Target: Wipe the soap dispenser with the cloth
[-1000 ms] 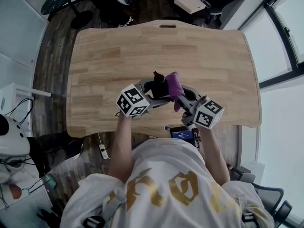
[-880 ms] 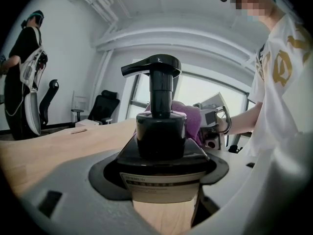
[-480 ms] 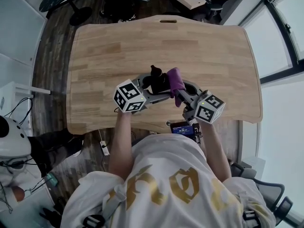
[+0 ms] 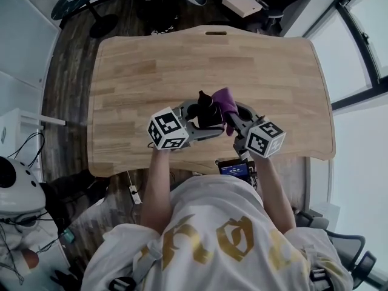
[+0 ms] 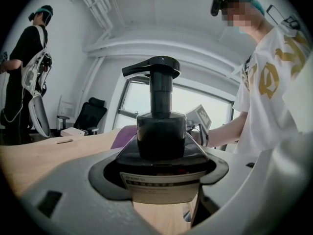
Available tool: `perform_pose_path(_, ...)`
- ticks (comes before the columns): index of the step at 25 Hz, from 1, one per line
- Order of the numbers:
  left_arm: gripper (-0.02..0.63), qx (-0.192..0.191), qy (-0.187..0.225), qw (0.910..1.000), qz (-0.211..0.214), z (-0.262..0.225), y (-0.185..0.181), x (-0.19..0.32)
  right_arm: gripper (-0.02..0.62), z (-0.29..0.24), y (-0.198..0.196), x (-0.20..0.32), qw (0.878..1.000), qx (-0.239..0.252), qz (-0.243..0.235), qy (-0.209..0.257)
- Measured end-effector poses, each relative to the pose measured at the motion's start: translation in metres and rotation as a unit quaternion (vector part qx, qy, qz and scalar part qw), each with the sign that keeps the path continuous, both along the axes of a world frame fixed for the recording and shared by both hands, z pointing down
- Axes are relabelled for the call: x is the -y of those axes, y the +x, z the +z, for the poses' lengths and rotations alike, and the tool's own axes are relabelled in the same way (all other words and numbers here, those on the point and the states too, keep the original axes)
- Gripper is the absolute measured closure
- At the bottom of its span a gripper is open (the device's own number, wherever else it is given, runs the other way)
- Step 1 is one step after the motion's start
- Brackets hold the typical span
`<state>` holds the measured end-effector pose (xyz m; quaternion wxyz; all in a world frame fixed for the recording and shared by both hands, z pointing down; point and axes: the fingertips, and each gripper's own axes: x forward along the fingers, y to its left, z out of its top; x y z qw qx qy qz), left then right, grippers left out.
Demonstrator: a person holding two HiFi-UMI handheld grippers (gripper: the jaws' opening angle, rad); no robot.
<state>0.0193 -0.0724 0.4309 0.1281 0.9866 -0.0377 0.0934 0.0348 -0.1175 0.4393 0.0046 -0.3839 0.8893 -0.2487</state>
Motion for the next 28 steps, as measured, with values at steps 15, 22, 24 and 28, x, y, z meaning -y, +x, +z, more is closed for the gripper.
perform_pose_path(15,0.247,-0.043,-0.013,0.9978,-0.049,-0.007,-0.027,0.016,0.561,-0.022,-0.026,-0.034,0.993,-0.016,-0.095,0.064)
perform_pose_path(22,0.247,-0.052,-0.012,0.9971,-0.055,-0.011,-0.026,0.018,0.561,-0.024,-0.022,-0.047,0.987,-0.021,-0.137,0.084)
perform_pose_path(24,0.247,-0.055,-0.012,0.9968,-0.056,-0.011,-0.025,0.019,0.561,-0.023,-0.020,-0.048,0.986,-0.020,-0.141,0.089)
perform_pose_path(28,0.247,-0.060,-0.018,0.9970,-0.045,-0.012,-0.017,0.019,0.561,-0.014,-0.010,-0.043,0.988,-0.041,-0.123,0.080)
